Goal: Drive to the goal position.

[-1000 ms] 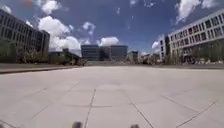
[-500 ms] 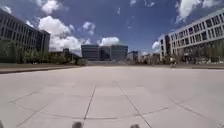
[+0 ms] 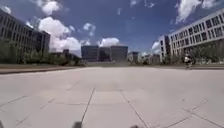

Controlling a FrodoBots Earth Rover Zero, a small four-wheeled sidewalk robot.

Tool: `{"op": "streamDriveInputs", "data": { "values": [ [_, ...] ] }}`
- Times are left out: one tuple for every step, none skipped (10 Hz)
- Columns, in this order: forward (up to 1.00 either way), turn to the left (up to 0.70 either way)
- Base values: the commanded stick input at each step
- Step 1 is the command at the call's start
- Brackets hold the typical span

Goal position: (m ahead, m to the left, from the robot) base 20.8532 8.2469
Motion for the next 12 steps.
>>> {"op": "streamDriveInputs", "data": {
  "values": [
    [0.70, 0.02],
    [0.70, 0.02],
    [0.70, 0.02],
    [0.70, 0.02],
    [0.70, 0.02],
    [0.70, 0.02],
    [0.70, 0.02],
    [0.70, 0.02],
    [0.70, 0.02],
    [0.70, 0.02],
    [0.70, 0.16],
    [0.70, 0.35]
  ]
}}
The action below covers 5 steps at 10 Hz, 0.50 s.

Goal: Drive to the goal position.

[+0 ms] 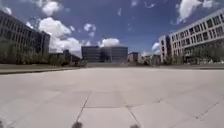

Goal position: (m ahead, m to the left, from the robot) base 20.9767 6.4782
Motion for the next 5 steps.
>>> {"op": "streamDriveInputs", "data": {
  "values": [
    [0.70, 0.26],
    [0.70, 0.02],
    [0.70, 0.01],
    [0.70, 0.00],
    [0.70, 0.00]
  ]
}}
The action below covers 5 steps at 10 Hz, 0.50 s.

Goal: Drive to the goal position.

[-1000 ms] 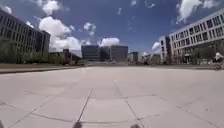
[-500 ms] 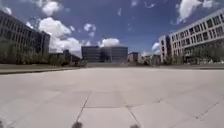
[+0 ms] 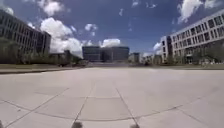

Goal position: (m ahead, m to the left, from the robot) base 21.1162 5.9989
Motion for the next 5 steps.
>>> {"op": "streamDriveInputs", "data": {
  "values": [
    [0.70, 0.00],
    [0.70, 0.00],
    [0.70, 0.00],
    [0.70, 0.00],
    [0.70, 0.00]
  ]
}}
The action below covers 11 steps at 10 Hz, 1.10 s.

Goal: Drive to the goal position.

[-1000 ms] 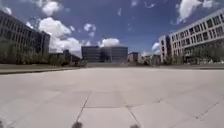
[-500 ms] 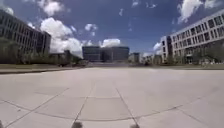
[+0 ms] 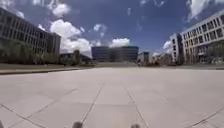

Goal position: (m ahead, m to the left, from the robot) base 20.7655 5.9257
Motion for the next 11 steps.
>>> {"op": "streamDriveInputs", "data": {
  "values": [
    [0.70, 0.00],
    [0.70, 0.00],
    [0.70, 0.00],
    [0.70, 0.00],
    [0.70, 0.00],
    [0.70, 0.00],
    [0.70, 0.00],
    [0.70, 0.00],
    [0.70, 0.00],
    [0.70, 0.00],
    [0.70, 0.00]
  ]
}}
